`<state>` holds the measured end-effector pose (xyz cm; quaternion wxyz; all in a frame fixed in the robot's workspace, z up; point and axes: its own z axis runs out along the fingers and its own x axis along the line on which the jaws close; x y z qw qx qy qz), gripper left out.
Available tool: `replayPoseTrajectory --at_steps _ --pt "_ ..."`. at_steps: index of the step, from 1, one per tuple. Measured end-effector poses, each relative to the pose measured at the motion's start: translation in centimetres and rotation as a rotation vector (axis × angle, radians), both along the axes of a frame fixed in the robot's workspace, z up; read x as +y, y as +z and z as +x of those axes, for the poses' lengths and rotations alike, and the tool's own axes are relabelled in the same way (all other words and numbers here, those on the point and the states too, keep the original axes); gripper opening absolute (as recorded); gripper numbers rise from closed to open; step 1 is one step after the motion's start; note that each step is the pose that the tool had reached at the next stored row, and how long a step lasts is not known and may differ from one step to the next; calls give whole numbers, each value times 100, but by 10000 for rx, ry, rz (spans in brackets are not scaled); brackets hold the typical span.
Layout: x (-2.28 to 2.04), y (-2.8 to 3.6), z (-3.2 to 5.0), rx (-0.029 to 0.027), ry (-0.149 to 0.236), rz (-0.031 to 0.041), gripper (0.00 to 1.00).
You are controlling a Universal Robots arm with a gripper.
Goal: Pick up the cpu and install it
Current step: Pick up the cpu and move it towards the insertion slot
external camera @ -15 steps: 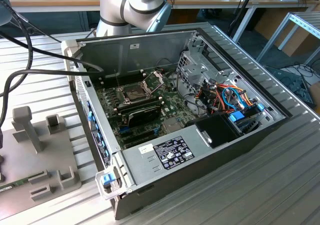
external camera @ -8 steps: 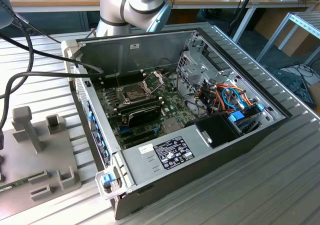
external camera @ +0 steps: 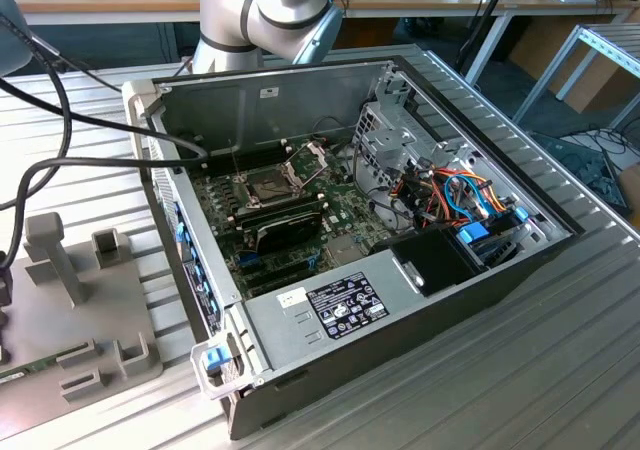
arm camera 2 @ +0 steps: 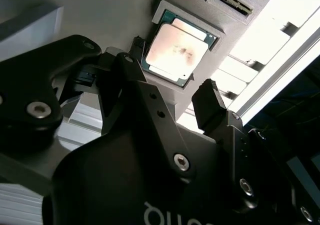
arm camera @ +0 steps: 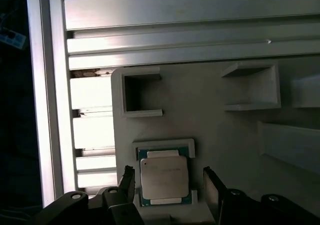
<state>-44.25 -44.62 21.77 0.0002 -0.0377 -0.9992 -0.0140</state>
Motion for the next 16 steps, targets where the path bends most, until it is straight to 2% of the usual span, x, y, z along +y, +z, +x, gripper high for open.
replayPoseTrajectory --at_steps 7,10,13,16 --pt "0 -40 -20 0 1 -3 66" --pt "1 -100 -21 -1 0 -5 66" --pt "0 -130 -21 -1 0 -6 66" --pt "0 -134 -21 0 0 -8 66"
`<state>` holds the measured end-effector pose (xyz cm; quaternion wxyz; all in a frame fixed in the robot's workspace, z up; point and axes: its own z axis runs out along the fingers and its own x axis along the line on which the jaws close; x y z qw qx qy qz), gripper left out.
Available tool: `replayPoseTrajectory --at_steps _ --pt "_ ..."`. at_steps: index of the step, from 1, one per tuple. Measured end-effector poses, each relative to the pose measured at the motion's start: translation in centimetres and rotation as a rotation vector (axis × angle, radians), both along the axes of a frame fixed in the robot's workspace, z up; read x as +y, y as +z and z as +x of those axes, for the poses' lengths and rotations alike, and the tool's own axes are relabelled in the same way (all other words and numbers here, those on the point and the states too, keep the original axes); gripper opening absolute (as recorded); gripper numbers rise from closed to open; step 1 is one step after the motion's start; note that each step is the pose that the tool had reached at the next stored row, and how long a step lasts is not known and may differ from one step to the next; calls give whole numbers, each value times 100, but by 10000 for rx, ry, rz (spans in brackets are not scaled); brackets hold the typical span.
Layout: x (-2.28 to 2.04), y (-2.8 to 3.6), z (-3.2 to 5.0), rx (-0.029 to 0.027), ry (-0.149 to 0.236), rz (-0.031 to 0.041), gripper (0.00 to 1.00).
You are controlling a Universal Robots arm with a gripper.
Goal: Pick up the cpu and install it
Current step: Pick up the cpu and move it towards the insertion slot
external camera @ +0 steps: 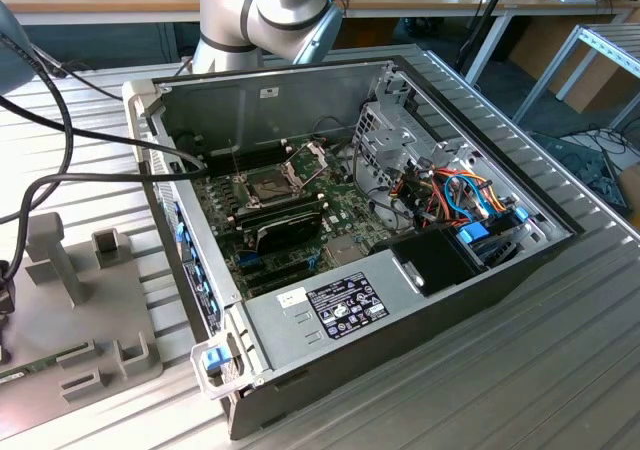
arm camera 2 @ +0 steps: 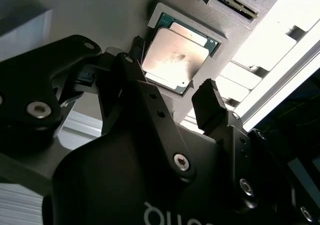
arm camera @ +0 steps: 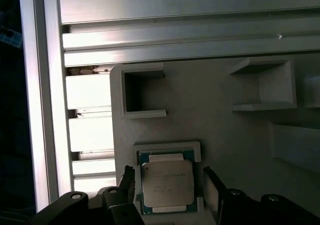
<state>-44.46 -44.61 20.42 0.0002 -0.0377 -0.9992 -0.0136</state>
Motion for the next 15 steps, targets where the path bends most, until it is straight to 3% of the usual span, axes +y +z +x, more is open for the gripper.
replayPoseTrajectory --at_steps 1,3,8,13,15 --pt "0 -1 0 -1 0 0 66" --pt "-1 -3 0 -1 1 -91 66" --pt "0 -17 1 -2 22 -103 66" --pt "1 -35 0 13 202 -235 66" --pt "2 -36 0 12 207 -235 66"
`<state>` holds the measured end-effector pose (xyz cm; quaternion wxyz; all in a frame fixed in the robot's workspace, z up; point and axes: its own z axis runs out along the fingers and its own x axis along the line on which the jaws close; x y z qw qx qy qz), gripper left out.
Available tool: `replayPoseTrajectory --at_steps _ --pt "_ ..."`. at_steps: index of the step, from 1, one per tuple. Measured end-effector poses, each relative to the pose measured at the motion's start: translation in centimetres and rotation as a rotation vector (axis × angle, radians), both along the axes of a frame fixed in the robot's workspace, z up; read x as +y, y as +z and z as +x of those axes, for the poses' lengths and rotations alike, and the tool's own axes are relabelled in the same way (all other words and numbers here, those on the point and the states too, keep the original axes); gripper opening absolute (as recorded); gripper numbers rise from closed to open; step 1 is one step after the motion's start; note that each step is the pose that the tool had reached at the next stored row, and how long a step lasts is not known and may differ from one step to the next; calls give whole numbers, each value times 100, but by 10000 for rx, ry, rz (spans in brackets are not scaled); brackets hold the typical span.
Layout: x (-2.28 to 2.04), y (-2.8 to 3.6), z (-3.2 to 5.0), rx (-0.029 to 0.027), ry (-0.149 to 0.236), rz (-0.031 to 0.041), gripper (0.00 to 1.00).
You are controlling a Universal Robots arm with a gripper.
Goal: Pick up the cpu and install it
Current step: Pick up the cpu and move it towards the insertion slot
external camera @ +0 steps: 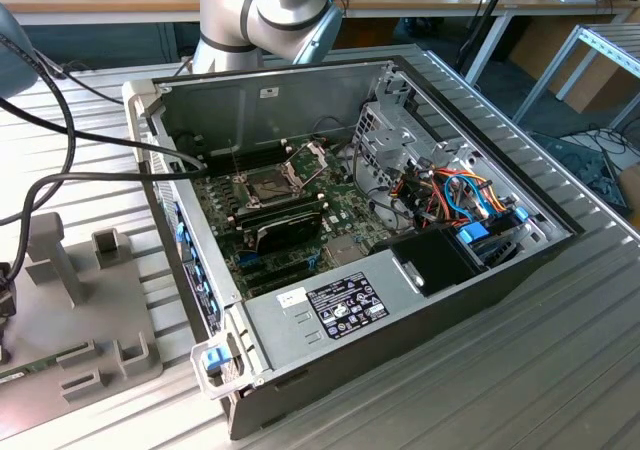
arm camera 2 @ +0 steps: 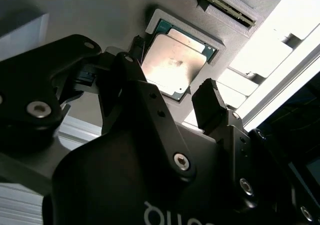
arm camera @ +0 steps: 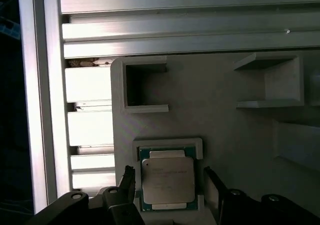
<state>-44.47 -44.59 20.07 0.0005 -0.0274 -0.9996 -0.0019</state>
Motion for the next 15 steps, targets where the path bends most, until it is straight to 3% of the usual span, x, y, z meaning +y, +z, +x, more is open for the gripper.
replayPoseTrajectory --at_steps 10,15 --pt "15 -21 0 -2 827 -1 66" --pt "17 -31 0 0 850 -8 66"
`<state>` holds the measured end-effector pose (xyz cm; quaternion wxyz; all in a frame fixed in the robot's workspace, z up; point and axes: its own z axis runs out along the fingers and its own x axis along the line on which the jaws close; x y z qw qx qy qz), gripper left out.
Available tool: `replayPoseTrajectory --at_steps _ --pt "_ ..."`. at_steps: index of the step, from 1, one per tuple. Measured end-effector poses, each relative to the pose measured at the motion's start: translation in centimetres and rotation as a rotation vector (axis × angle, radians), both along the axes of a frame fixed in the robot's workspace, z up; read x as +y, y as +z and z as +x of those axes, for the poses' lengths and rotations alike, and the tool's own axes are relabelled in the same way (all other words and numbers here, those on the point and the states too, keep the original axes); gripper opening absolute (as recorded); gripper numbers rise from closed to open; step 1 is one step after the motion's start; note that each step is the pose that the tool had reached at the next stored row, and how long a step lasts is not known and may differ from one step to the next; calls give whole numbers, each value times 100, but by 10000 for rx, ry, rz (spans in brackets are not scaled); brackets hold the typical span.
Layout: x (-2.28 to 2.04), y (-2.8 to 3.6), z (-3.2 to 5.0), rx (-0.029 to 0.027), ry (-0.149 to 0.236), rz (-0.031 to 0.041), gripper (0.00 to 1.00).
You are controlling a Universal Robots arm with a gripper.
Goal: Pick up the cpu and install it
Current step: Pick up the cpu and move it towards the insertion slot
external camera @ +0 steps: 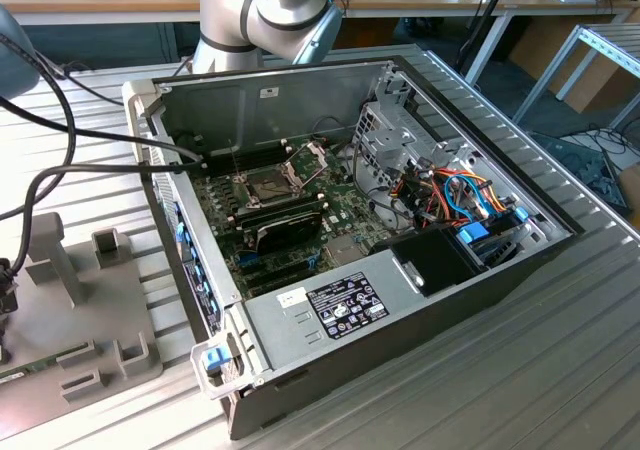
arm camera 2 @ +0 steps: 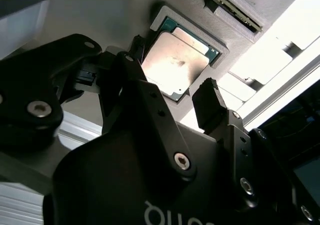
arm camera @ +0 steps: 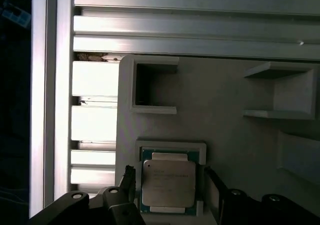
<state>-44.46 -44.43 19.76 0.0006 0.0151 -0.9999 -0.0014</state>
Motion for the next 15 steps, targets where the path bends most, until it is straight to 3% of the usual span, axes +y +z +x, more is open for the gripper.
replayPoseTrajectory --at_steps 15 --pt "0 -56 0 -1 0 -3 66"
